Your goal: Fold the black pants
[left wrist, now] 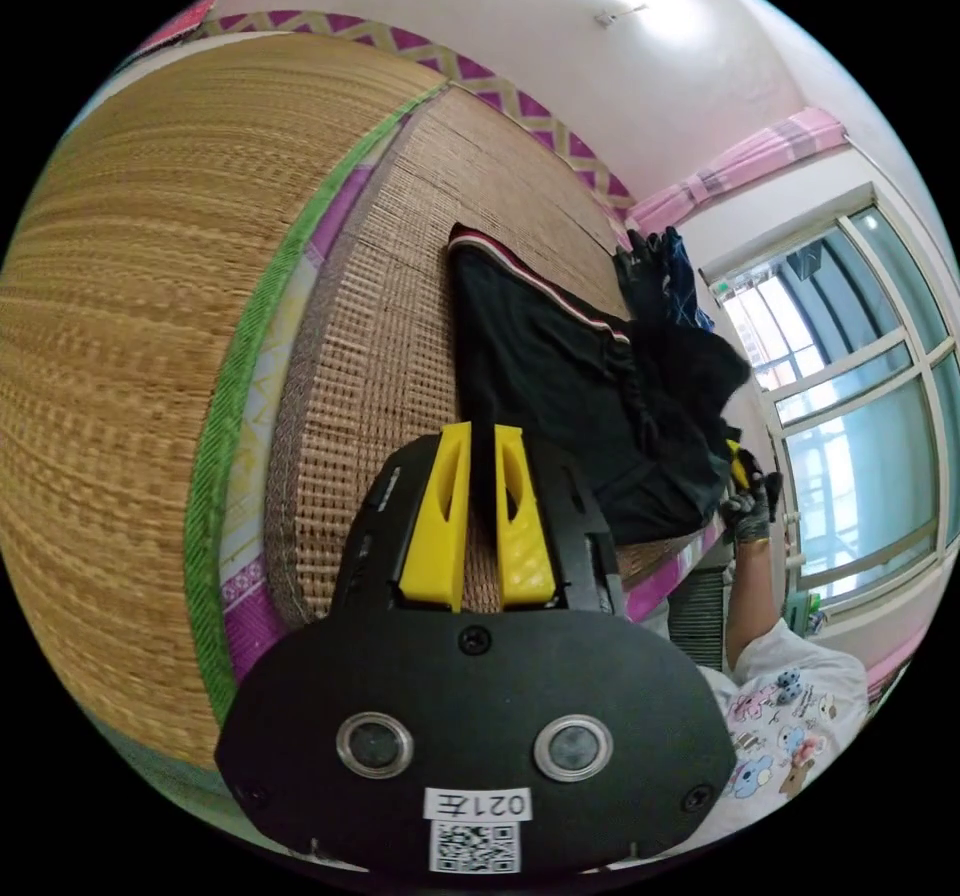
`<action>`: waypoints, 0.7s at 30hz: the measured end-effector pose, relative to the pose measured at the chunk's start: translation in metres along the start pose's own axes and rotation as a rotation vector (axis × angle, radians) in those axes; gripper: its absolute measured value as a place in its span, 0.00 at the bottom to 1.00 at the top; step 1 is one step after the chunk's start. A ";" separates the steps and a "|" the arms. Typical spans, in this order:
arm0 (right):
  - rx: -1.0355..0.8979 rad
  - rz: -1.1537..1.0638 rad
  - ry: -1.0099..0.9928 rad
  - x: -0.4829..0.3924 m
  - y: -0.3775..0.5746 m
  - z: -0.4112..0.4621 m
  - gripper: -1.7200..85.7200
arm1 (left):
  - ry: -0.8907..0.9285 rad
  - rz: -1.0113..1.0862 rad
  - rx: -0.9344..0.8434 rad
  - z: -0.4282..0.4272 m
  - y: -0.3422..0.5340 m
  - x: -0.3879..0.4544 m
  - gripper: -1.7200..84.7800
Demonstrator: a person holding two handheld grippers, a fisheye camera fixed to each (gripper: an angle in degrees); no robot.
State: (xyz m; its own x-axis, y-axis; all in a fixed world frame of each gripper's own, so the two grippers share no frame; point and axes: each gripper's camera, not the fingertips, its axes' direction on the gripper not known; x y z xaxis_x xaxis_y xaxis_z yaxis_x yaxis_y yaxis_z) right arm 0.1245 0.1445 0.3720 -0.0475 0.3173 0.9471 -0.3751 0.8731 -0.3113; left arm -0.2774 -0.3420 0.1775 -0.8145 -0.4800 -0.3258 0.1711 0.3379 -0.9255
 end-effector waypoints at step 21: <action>0.049 -0.013 -0.087 0.037 0.023 -0.093 0.09 | -0.263 0.253 -0.107 0.071 -0.053 0.102 0.01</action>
State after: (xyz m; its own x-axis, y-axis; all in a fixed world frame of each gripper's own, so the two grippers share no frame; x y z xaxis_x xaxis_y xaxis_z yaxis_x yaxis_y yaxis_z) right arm 0.2005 0.2107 0.3926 -0.1215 0.2708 0.9549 -0.4208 0.8572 -0.2967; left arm -0.3303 -0.4660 0.1795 -0.5813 -0.5574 -0.5927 0.2780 0.5485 -0.7885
